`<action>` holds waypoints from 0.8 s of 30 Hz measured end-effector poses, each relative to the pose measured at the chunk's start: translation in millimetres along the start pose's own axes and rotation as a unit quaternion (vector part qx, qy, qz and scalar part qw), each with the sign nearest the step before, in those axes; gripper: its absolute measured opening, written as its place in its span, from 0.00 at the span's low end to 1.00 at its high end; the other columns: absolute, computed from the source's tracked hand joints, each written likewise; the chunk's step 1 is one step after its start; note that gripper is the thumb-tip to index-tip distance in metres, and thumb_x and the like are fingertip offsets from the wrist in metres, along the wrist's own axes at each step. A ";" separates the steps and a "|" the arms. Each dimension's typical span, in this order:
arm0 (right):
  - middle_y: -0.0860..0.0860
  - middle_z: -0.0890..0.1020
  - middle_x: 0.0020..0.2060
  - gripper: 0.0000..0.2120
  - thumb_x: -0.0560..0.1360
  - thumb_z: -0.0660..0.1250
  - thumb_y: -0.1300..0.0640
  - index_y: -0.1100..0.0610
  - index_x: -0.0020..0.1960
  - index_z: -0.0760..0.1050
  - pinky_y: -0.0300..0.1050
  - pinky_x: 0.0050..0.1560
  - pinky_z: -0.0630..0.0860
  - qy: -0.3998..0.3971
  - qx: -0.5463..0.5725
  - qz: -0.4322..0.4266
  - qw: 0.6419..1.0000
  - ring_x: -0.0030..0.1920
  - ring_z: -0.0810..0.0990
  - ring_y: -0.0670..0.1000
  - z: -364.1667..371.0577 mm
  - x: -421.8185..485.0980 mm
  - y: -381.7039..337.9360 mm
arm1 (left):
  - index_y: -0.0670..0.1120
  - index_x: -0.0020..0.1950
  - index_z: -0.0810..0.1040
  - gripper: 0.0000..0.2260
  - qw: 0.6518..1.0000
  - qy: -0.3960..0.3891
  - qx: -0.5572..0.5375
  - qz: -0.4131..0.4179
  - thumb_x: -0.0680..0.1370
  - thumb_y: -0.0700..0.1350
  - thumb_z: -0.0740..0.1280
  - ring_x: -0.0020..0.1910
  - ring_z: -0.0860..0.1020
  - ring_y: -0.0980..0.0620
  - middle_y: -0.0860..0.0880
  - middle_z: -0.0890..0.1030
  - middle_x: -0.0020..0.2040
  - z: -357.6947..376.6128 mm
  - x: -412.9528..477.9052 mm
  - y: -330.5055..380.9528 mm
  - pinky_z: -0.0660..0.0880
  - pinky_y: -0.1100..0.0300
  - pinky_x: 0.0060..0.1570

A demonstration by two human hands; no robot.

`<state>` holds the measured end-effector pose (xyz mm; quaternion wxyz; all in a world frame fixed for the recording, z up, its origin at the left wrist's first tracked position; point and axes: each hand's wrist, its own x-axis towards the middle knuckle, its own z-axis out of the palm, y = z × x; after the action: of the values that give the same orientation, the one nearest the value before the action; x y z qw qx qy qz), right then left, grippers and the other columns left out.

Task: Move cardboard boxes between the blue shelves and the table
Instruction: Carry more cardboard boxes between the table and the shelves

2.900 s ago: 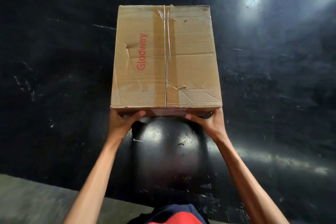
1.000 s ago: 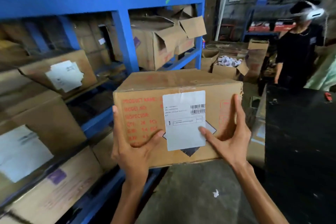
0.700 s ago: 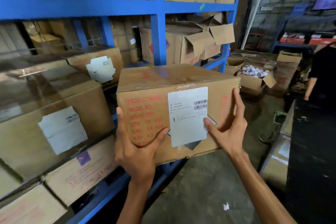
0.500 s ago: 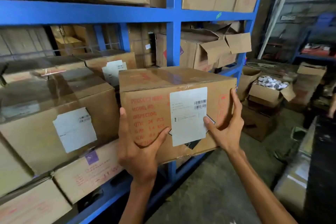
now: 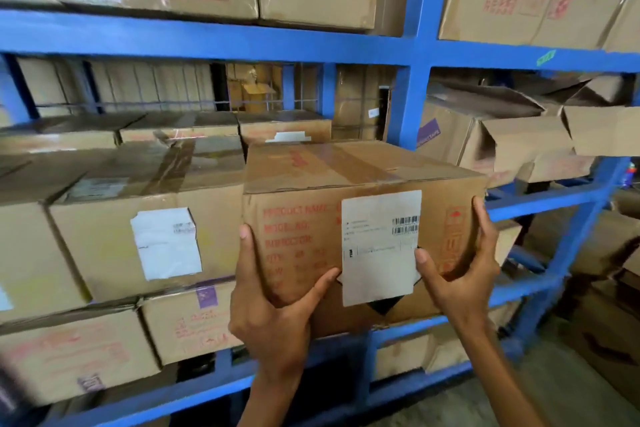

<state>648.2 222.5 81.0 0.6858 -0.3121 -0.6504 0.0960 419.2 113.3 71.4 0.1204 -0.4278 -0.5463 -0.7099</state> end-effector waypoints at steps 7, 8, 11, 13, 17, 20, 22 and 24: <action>0.29 0.67 0.74 0.46 0.68 0.75 0.42 0.53 0.81 0.63 0.26 0.67 0.67 -0.006 0.064 -0.025 0.998 0.71 0.69 0.31 48.8 32.3 54.5 | 0.59 0.84 0.51 0.52 0.995 0.051 0.082 0.035 0.68 0.72 0.73 0.74 0.69 0.57 0.56 0.67 0.79 48.8 22.9 -33.1 0.74 0.49 0.68; 0.26 0.68 0.73 0.46 0.67 0.74 0.40 0.48 0.81 0.62 0.24 0.65 0.68 -0.013 0.070 -0.022 0.997 0.69 0.70 0.29 56.7 36.9 60.3 | 0.57 0.84 0.51 0.52 0.993 0.055 0.089 0.047 0.69 0.71 0.73 0.77 0.68 0.52 0.54 0.65 0.80 55.8 26.3 -42.3 0.71 0.44 0.71; 0.26 0.68 0.72 0.47 0.66 0.74 0.38 0.40 0.81 0.59 0.24 0.62 0.70 -0.009 0.075 -0.019 0.997 0.67 0.71 0.28 81.0 50.4 80.7 | 0.55 0.85 0.47 0.51 0.993 0.038 0.101 0.054 0.71 0.70 0.71 0.83 0.53 0.43 0.53 0.55 0.84 76.9 40.8 -65.4 0.51 0.42 0.81; 0.37 0.70 0.76 0.47 0.66 0.74 0.38 0.44 0.82 0.61 0.27 0.65 0.69 -0.010 0.076 -0.013 0.997 0.70 0.69 0.29 97.7 59.8 97.0 | 0.55 0.85 0.45 0.52 0.993 0.029 0.106 0.046 0.71 0.70 0.71 0.84 0.46 0.43 0.50 0.52 0.85 89.7 51.6 -78.1 0.42 0.46 0.82; 0.50 0.72 0.77 0.46 0.68 0.75 0.41 0.52 0.81 0.63 0.28 0.67 0.69 -0.009 0.089 -0.007 0.996 0.72 0.70 0.34 130.0 73.8 130.9 | 0.55 0.85 0.44 0.50 0.990 0.033 0.123 0.059 0.73 0.70 0.69 0.84 0.44 0.42 0.45 0.48 0.85 113.3 68.4 -101.5 0.39 0.48 0.81; 0.37 0.66 0.79 0.46 0.68 0.75 0.43 0.55 0.81 0.62 0.30 0.69 0.69 -0.011 0.097 -0.016 0.995 0.75 0.68 0.36 153.5 82.0 154.9 | 0.53 0.85 0.43 0.51 0.983 0.042 0.164 0.066 0.73 0.71 0.68 0.84 0.43 0.42 0.49 0.44 0.85 128.2 79.9 -120.7 0.39 0.45 0.81; 0.37 0.65 0.79 0.46 0.69 0.75 0.44 0.55 0.81 0.62 0.32 0.72 0.68 -0.011 0.099 -0.011 0.995 0.76 0.68 0.39 167.2 84.0 168.6 | 0.51 0.85 0.44 0.51 0.975 0.047 0.206 0.063 0.73 0.71 0.67 0.84 0.42 0.42 0.49 0.41 0.85 135.5 84.9 -132.4 0.40 0.44 0.81; 0.39 0.65 0.79 0.46 0.69 0.76 0.44 0.55 0.81 0.61 0.33 0.73 0.67 -0.021 0.096 -0.008 0.995 0.77 0.67 0.40 179.0 81.9 180.2 | 0.50 0.85 0.45 0.50 0.962 0.047 0.259 0.069 0.73 0.72 0.65 0.84 0.41 0.42 0.49 0.41 0.85 144.4 85.7 -142.7 0.40 0.45 0.81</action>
<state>538.3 462.6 42.1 0.6991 -0.2378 -0.6552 0.1592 345.0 318.9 44.1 0.3014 -0.3851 -0.6740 -0.5536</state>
